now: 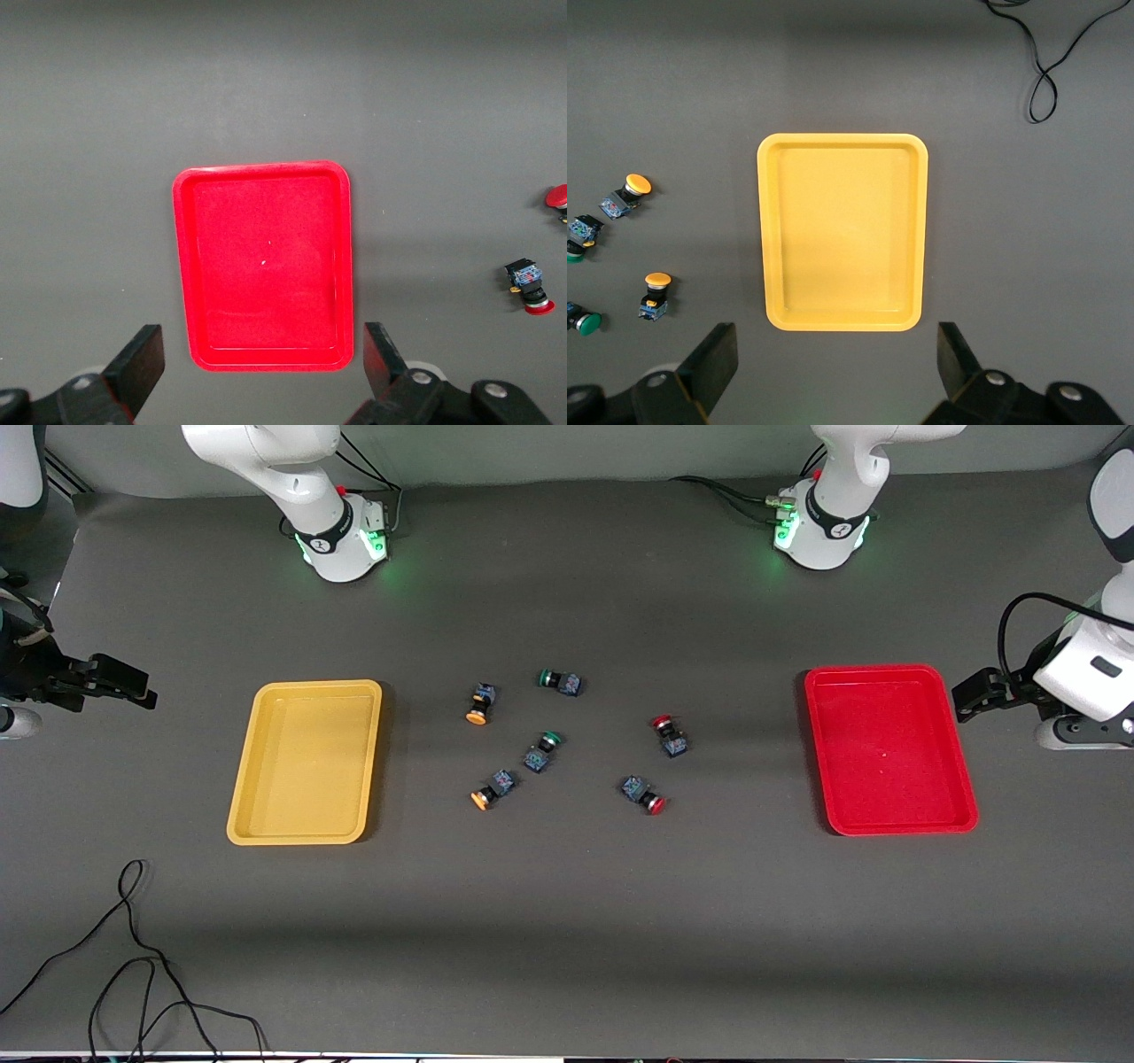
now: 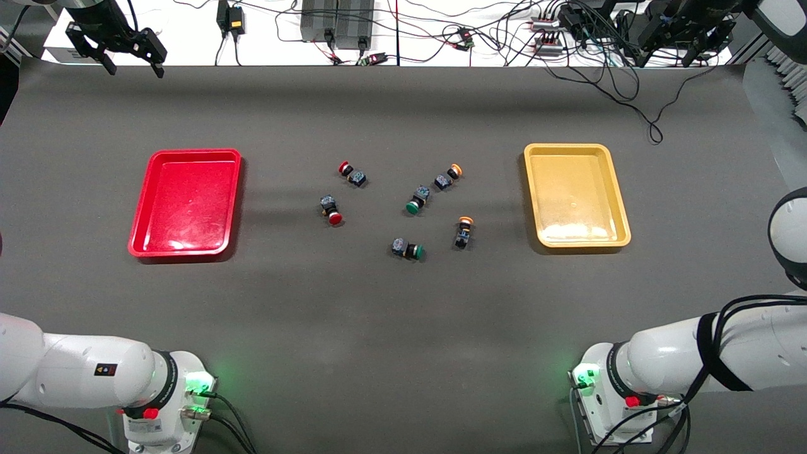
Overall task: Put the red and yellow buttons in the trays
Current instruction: 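Move the right gripper toward the yellow-capped buttons while the left gripper waits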
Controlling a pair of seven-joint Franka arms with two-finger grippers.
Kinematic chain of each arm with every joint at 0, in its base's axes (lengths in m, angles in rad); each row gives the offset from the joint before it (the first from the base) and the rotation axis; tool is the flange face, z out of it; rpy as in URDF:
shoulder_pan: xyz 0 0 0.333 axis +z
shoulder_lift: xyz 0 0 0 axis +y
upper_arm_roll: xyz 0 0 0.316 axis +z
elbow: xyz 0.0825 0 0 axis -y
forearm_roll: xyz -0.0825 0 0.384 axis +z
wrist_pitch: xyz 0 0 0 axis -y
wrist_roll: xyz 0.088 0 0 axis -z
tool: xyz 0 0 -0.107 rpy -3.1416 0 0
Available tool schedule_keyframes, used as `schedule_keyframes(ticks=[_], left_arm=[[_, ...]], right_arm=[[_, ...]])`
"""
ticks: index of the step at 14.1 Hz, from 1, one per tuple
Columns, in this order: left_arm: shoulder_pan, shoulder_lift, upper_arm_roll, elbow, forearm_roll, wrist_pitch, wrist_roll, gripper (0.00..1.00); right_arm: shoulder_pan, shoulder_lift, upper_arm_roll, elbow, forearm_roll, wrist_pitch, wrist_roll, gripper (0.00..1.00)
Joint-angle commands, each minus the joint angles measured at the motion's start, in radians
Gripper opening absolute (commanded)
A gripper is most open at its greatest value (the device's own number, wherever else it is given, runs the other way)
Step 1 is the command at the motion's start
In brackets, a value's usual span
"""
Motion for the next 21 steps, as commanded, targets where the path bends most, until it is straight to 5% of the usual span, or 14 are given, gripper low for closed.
schedule_keyframes(ticks=[1, 9, 14, 21], left_arm=[[-0.001, 0.01, 0.004, 0.019, 0.001, -0.021, 0.003, 1.0], [0.002, 0.028, 0.009, 0.019, 0.001, -0.023, 0.008, 1.0], [0.014, 0.03, 0.01, 0.019, -0.001, -0.024, 0.021, 1.0], [0.016, 0.047, 0.01, 0.019, -0.003, -0.013, 0.038, 1.0]], right_arm=[[0.001, 0.009, -0.002, 0.022, -0.007, -0.005, -0.016, 1.0], [0.009, -0.01, 0.008, -0.003, -0.007, -0.031, -0.001, 1.0], [0.176, -0.107, 0.006, -0.13, -0.004, 0.004, 0.209, 1.0], [0.518, -0.23, 0.006, -0.391, 0.024, 0.234, 0.69, 1.0]])
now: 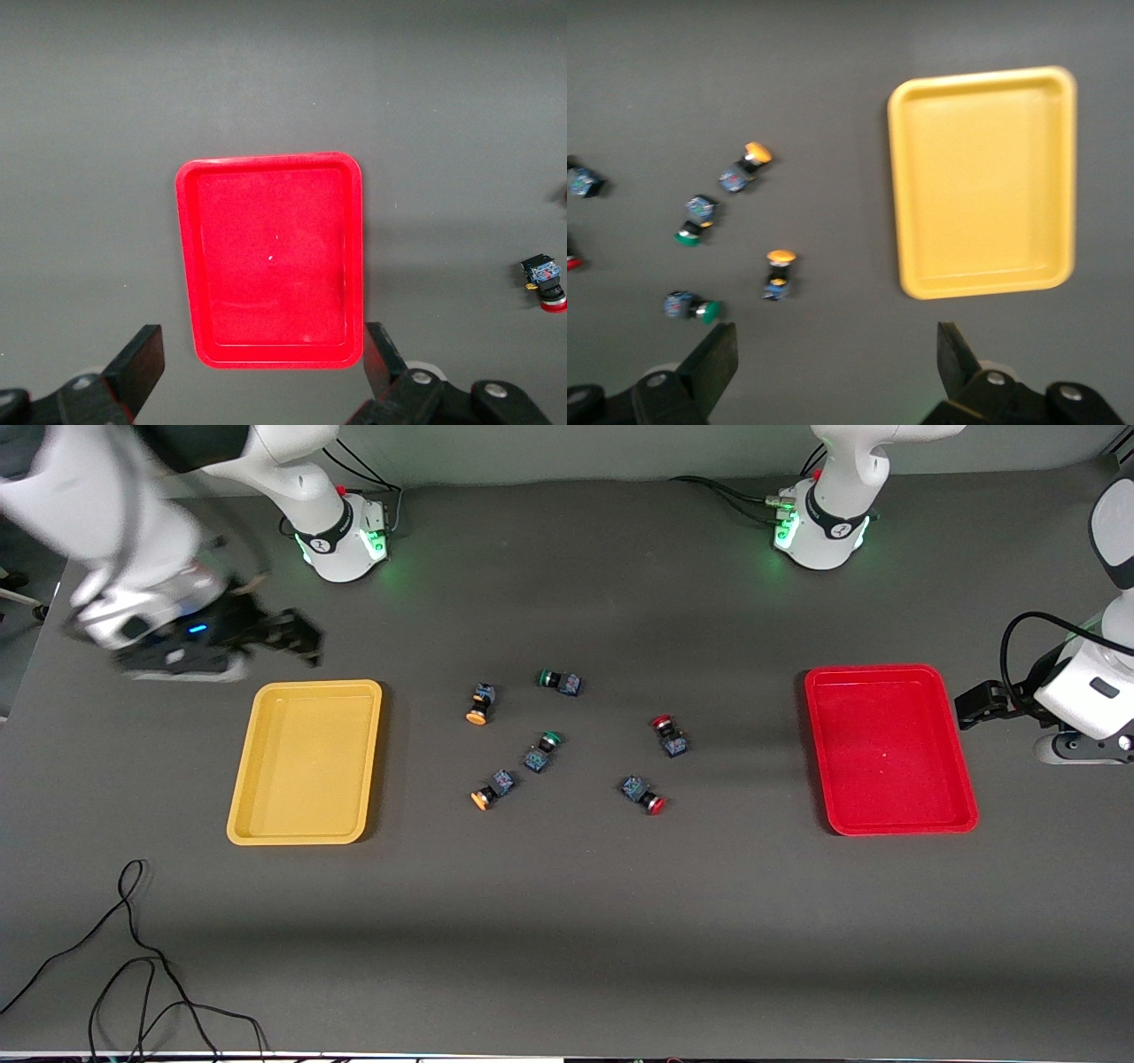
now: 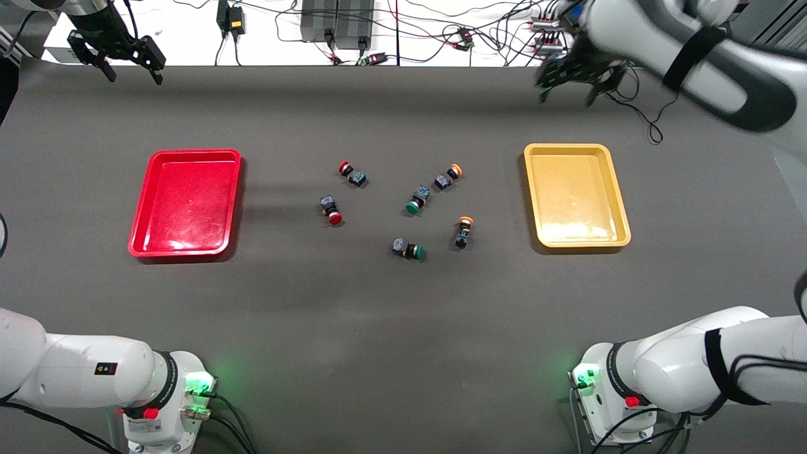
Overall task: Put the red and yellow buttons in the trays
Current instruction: 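Move the right gripper toward the yellow-capped buttons while the left gripper waits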
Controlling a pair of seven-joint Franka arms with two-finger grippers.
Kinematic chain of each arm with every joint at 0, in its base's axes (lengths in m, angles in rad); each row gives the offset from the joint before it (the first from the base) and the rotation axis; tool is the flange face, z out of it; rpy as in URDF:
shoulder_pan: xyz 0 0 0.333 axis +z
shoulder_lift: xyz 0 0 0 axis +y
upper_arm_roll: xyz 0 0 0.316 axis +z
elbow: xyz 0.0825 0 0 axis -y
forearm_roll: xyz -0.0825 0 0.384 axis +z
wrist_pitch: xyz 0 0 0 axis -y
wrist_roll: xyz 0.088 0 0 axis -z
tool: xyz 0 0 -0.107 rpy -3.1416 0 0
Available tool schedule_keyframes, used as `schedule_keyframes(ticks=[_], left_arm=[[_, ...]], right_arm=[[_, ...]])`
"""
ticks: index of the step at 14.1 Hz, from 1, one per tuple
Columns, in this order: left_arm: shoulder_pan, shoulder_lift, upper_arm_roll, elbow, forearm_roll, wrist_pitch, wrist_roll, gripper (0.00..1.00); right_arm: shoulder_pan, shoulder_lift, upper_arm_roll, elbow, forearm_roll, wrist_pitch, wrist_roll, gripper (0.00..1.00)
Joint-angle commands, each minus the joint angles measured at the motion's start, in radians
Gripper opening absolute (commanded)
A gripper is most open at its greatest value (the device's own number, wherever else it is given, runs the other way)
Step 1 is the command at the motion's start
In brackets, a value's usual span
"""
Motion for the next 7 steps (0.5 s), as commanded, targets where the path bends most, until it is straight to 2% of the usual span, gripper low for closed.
schedule_keyframes(ticks=[1, 4, 7], left_arm=[[-0.001, 0.02, -0.001, 0.019, -0.002, -0.006, 0.019, 1.0], [-0.015, 0.035, -0.005, 0.022, -0.001, 0.012, 0.019, 1.0], [-0.015, 0.035, -0.007, 0.022, -0.001, 0.009, 0.02, 1.0]], right_arm=[[0.132, -0.042, -0.011, -0.103, 0.011, 0.097, 0.193, 1.0], [0.226, -0.035, -0.011, -0.15, 0.009, 0.134, 0.341, 1.0], [0.268, -0.027, -0.009, -0.183, 0.004, 0.16, 0.364, 1.0]])
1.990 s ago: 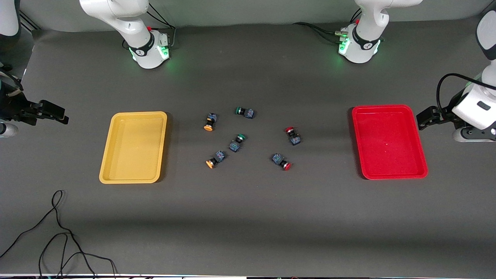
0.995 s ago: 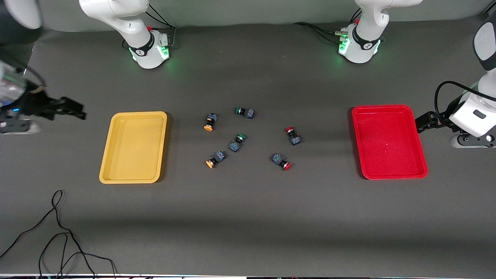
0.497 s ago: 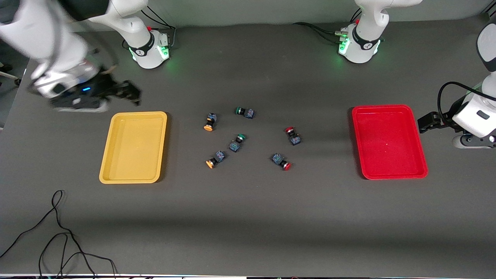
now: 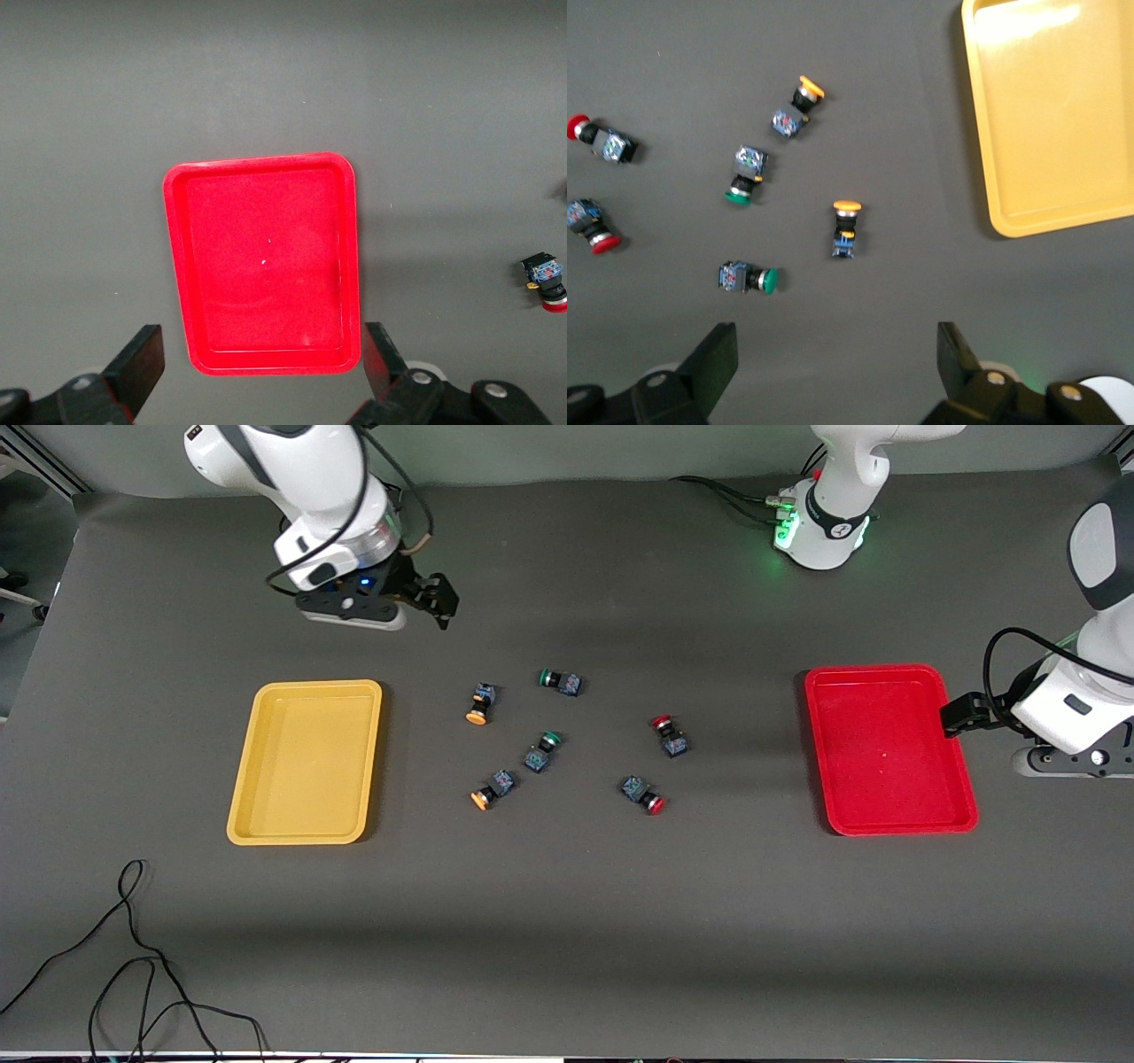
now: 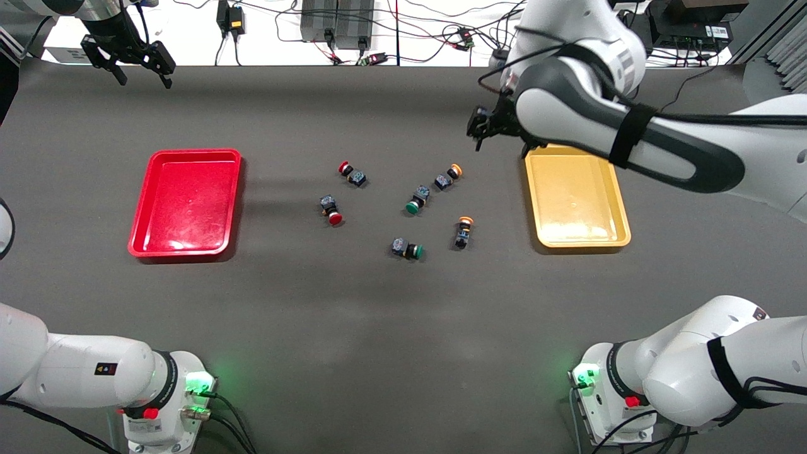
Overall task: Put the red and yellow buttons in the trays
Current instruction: 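Move the right gripper toward the yellow-capped buttons while the left gripper waits, then grasp a yellow button with the right gripper while the left gripper grasps a red button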
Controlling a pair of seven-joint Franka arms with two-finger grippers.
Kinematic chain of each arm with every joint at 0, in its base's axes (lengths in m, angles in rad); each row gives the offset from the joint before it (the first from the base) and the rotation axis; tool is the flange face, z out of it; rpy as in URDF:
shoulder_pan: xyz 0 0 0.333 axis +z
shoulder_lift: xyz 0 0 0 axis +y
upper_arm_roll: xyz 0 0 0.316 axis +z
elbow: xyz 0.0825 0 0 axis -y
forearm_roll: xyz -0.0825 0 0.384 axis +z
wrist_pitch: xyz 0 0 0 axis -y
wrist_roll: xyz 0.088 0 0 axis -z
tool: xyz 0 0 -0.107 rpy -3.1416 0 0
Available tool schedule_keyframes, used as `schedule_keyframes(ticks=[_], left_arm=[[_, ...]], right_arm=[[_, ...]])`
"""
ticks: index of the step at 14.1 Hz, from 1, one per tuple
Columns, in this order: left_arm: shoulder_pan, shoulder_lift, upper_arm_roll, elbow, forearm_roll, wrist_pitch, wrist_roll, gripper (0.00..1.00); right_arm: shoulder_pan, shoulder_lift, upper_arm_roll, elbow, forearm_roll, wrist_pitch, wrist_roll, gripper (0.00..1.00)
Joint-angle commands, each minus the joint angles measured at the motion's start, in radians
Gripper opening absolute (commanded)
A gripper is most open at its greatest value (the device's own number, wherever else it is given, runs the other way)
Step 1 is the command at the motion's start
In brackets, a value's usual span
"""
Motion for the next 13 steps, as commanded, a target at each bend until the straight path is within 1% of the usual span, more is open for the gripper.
schedule_keyframes(ticks=[1, 3, 5, 8, 11, 13], left_arm=[[-0.01, 0.009, 0.006, 0.022, 0.0, -0.01, 0.016, 1.0], [-0.01, 0.012, 0.006, 0.022, 0.002, -0.016, 0.017, 1.0], [-0.012, 0.035, 0.006, 0.022, 0.0, -0.006, 0.019, 1.0], [-0.023, 0.056, -0.013, 0.022, 0.002, 0.01, 0.016, 1.0], [-0.035, 0.064, -0.02, 0.023, 0.005, 0.011, 0.005, 1.0], [-0.035, 0.07, -0.022, 0.023, 0.006, 0.011, 0.009, 1.0]], right_arm=[[0.02, 0.005, -0.011, -0.055, 0.004, 0.066, 0.028, 1.0], [0.02, 0.061, -0.012, -0.108, 0.004, 0.173, 0.026, 1.0], [0.019, 0.138, -0.012, -0.171, 0.004, 0.326, 0.028, 1.0], [0.022, 0.294, -0.012, -0.179, 0.003, 0.485, 0.052, 1.0], [0.022, 0.414, -0.012, -0.182, 0.003, 0.592, 0.061, 1.0], [0.025, 0.449, -0.012, -0.19, 0.003, 0.614, 0.064, 1.0]])
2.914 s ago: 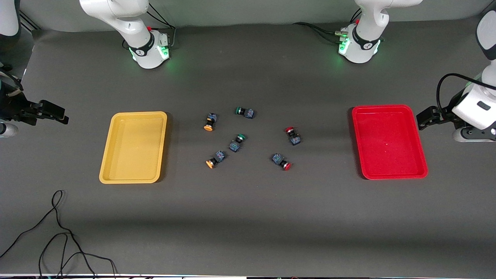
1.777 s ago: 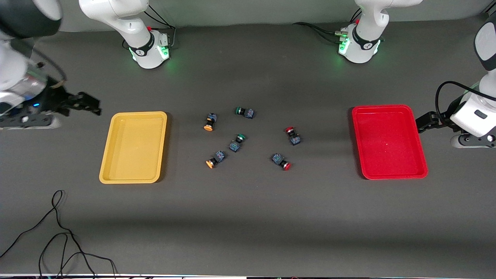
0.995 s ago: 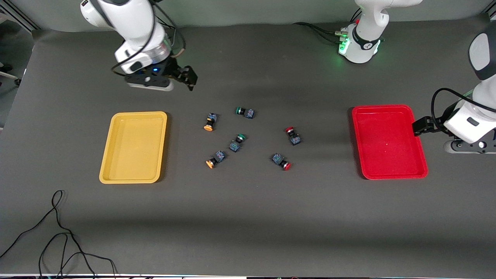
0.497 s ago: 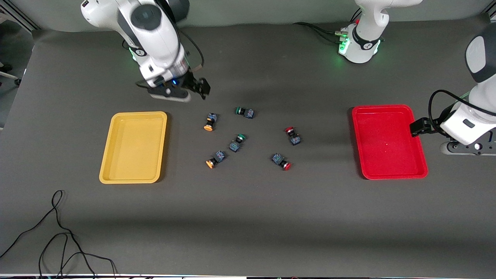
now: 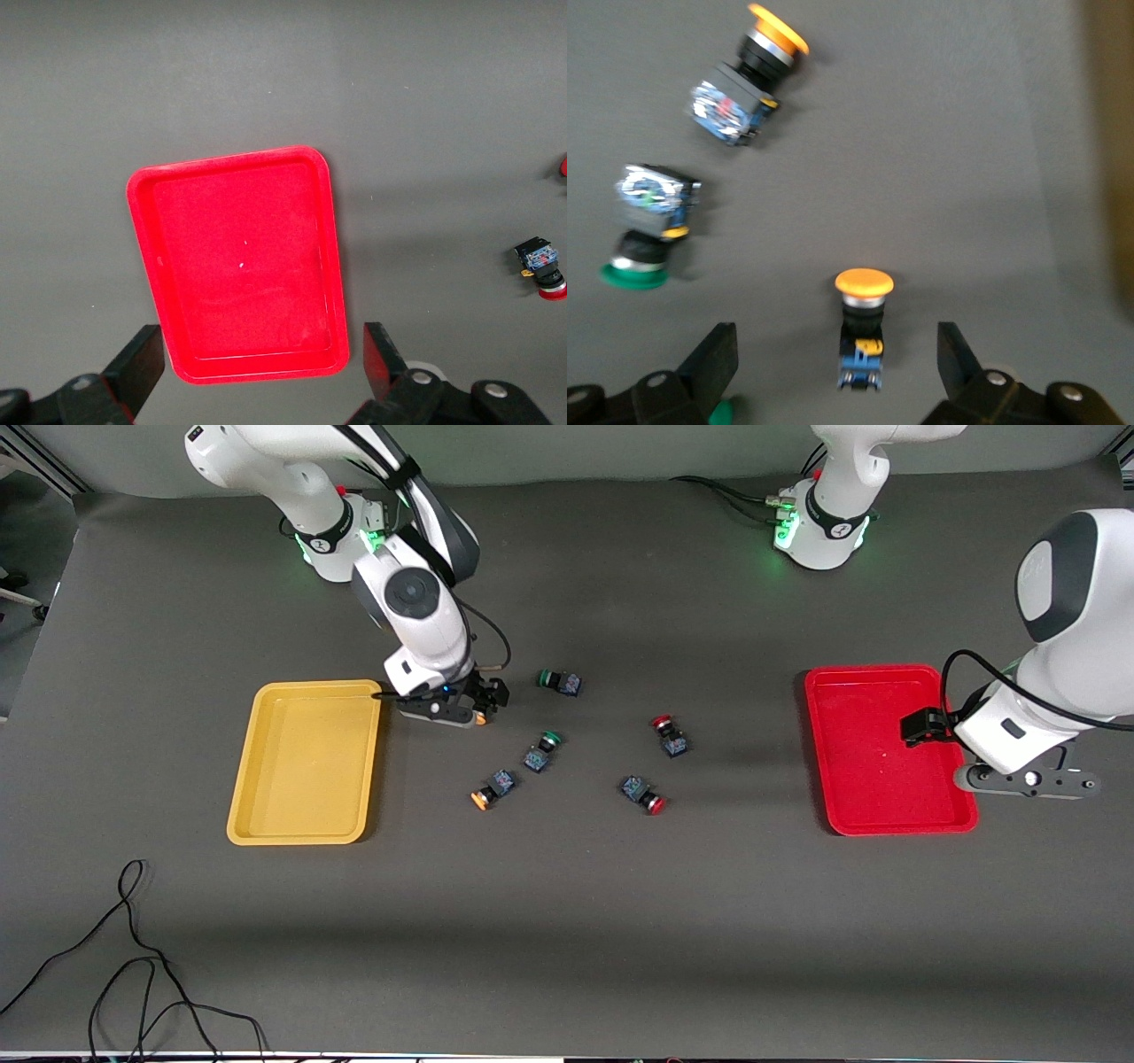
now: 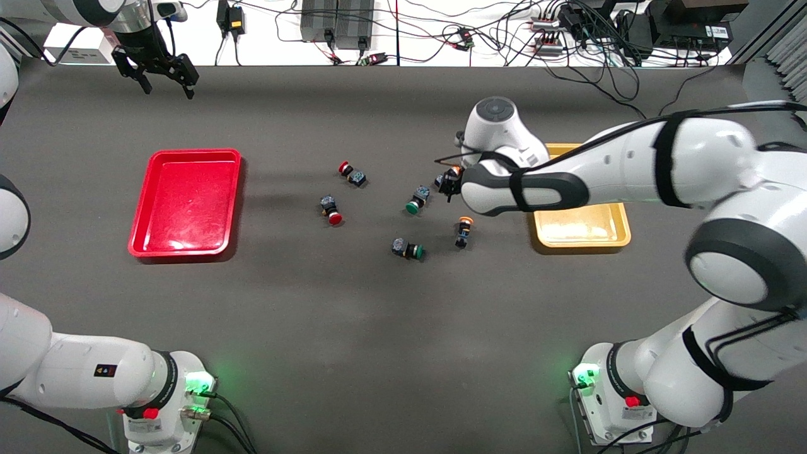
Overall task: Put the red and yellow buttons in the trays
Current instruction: 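Grasp a yellow button with the right gripper while the left gripper grasps a red button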
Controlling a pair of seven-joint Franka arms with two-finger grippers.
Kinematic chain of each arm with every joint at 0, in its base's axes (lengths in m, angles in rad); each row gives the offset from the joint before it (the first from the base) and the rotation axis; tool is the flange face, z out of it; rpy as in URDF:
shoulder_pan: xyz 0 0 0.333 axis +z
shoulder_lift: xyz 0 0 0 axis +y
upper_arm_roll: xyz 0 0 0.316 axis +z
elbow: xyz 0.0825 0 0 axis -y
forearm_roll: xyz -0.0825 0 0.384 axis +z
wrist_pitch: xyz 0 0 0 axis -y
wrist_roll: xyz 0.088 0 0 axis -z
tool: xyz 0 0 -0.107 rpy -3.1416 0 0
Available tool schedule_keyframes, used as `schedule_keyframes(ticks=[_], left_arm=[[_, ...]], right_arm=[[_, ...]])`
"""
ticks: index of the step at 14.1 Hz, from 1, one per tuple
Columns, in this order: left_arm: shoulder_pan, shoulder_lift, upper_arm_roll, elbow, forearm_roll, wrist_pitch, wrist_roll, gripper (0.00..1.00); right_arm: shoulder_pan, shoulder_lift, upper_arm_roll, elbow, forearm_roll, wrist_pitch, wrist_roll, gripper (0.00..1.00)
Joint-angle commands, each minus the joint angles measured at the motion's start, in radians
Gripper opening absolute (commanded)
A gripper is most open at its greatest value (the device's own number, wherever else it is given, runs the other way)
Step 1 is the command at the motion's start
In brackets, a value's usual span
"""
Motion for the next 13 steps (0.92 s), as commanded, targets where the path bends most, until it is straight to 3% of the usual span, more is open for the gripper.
schedule_keyframes(ticks=[1, 9, 10, 12, 13], left_arm=[[-0.008, 0.01, 0.007, 0.022, 0.006, -0.005, 0.009, 1.0], [-0.021, 0.025, 0.006, 0.031, 0.011, -0.001, 0.002, 1.0], [-0.022, 0.029, 0.006, 0.031, 0.008, -0.001, -0.006, 1.0], [-0.04, 0.03, 0.006, 0.028, -0.001, -0.002, -0.017, 1.0], [-0.073, 0.03, 0.006, 0.026, -0.001, -0.011, -0.044, 1.0]], right_arm=[[0.027, 0.042, -0.006, 0.005, 0.004, 0.022, 0.031, 1.0], [0.038, 0.126, -0.004, 0.0, 0.009, 0.071, 0.042, 1.0], [0.038, 0.13, -0.004, 0.0, 0.009, 0.071, 0.042, 0.93], [0.038, 0.133, -0.004, 0.002, 0.009, 0.071, 0.04, 0.55], [0.038, 0.133, -0.004, 0.002, 0.009, 0.071, 0.04, 0.43]])
